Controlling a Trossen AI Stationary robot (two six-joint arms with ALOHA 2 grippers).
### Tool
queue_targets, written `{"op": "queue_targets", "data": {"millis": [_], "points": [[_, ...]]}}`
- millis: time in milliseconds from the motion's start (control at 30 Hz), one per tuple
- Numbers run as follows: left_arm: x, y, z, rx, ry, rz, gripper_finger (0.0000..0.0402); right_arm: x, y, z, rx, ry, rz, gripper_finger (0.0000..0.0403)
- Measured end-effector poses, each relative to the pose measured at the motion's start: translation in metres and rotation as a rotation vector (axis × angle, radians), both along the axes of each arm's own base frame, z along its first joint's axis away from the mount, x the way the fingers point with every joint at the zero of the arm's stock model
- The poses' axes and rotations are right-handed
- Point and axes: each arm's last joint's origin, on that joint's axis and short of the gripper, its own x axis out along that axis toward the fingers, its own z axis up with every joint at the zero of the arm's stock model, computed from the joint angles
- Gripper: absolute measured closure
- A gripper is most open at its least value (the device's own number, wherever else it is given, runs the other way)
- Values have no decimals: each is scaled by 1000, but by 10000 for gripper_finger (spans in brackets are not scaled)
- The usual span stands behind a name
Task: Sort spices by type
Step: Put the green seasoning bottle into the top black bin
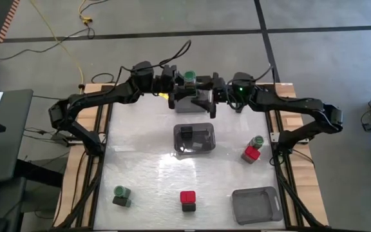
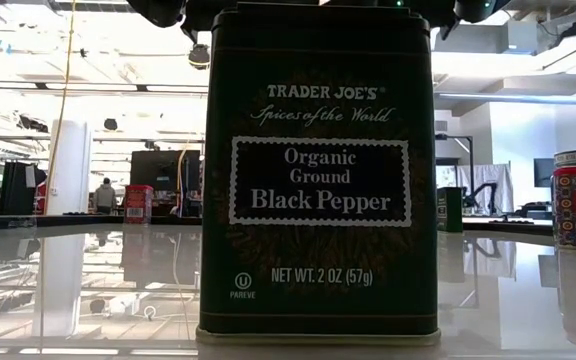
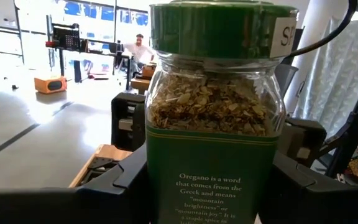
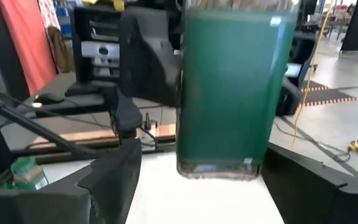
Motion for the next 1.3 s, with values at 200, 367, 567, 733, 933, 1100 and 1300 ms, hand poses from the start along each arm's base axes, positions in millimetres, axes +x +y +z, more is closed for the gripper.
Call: {"op": "queue_targets", "data": {"millis": [200,367,567,733,933,1100,1300], "points": [[2,-5,0,0,0,-16,200,0,0,2,5,-21,2,60],[4,-9,0,6,0,-26,200,0,0,2,14,-19,2,90],[6,-14,0,45,-2,-24,200,0,0,2,16,-18,6,159],[7,-15,-1,59,11,-12,193,0,0,1,18,-8,6,187],[7,-14,-2,16,17,13,176,0,0,-1,23,0,2,187],[7,-14,-3,19,26,23,163,-1,-3,-1,19,5,-9,186],[7,-12,-6,-8,56,35,146,-7,-13,-4,43,48,-32,185]]}}
